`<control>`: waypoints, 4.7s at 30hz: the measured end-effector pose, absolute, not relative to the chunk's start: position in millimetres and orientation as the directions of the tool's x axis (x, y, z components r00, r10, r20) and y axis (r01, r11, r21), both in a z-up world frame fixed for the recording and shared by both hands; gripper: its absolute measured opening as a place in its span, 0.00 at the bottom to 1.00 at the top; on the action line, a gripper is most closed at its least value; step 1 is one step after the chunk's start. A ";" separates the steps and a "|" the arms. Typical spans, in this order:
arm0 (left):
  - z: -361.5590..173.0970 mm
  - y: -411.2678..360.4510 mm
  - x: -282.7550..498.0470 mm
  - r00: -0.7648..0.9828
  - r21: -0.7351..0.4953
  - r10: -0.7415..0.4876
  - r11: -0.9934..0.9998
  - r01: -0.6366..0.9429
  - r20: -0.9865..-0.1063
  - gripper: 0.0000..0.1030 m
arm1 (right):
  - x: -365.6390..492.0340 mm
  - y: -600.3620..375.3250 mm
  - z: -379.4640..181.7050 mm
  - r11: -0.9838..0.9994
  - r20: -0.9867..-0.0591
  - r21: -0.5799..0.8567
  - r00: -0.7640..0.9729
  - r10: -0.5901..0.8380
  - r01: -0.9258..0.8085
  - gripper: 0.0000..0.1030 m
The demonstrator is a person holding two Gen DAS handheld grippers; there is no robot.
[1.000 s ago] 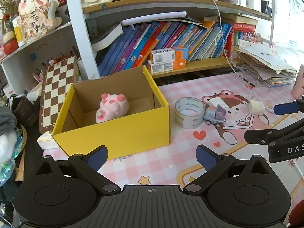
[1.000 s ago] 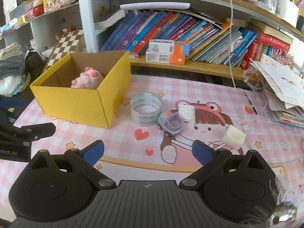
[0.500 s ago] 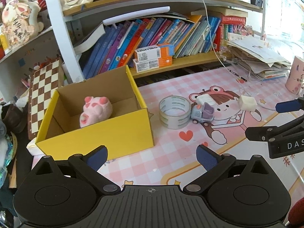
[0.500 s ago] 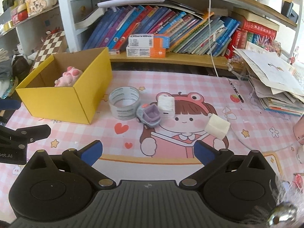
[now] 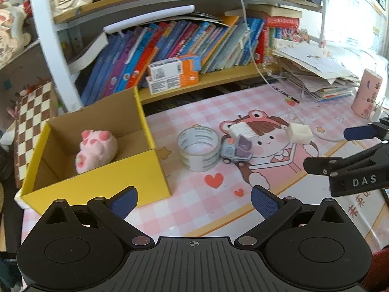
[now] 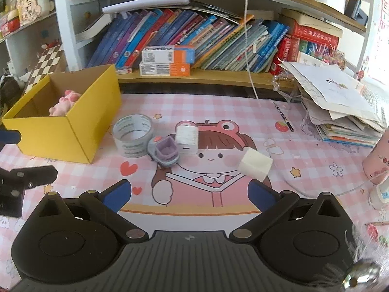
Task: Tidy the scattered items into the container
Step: 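Move both tools toward the toy car and white sponge block on the mat, then grasp the grey-purple toy car with the left tool while the right tool grasps the white sponge, then lift and carry the toy car and sponge with both tools toward the yellow box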
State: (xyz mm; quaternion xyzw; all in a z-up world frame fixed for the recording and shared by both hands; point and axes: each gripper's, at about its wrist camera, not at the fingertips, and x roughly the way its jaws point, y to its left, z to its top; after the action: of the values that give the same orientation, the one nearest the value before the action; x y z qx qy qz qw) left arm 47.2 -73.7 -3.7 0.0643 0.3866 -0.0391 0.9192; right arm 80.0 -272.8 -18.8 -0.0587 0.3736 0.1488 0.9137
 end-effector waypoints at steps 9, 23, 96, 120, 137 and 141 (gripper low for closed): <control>-11.5 -91.4 64.5 0.677 0.109 -0.037 0.979 0.172 -0.735 0.98 | 95.3 -283.5 -28.5 0.957 -0.719 0.024 0.660 0.218 -0.289 1.00; -30.7 -108.0 106.6 0.623 0.054 -0.088 0.977 0.205 -0.777 0.98 | 123.0 -302.2 -45.9 0.972 -0.755 0.021 0.633 0.171 -0.236 1.00; -118.0 -155.1 217.6 0.537 0.089 -0.136 0.924 0.372 -0.832 0.65 | 236.4 -325.9 -111.7 0.985 -0.819 0.014 0.563 0.112 -0.174 0.89; -105.6 -153.5 203.4 0.537 0.042 -0.193 0.918 0.395 -0.821 0.62 | 231.7 -336.0 -113.7 0.988 -0.829 0.046 0.546 0.121 -0.149 0.49; -78.1 -155.1 160.4 0.544 0.045 -0.222 0.900 0.434 -0.809 0.62 | 184.2 -323.7 -87.9 0.975 -0.815 0.063 0.553 0.174 -0.214 0.48; -69.9 -149.4 147.1 0.558 0.047 -0.217 0.906 0.420 -0.801 0.62 | 171.4 -320.7 -82.1 0.971 -0.811 0.065 0.555 0.185 -0.228 0.48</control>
State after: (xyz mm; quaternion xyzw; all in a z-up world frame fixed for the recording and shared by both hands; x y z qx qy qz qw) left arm 147.1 -149.4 -69.9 0.1172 0.4336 -0.1819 0.8748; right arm 171.4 -320.7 -82.1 -0.0238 0.4571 0.1172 0.8813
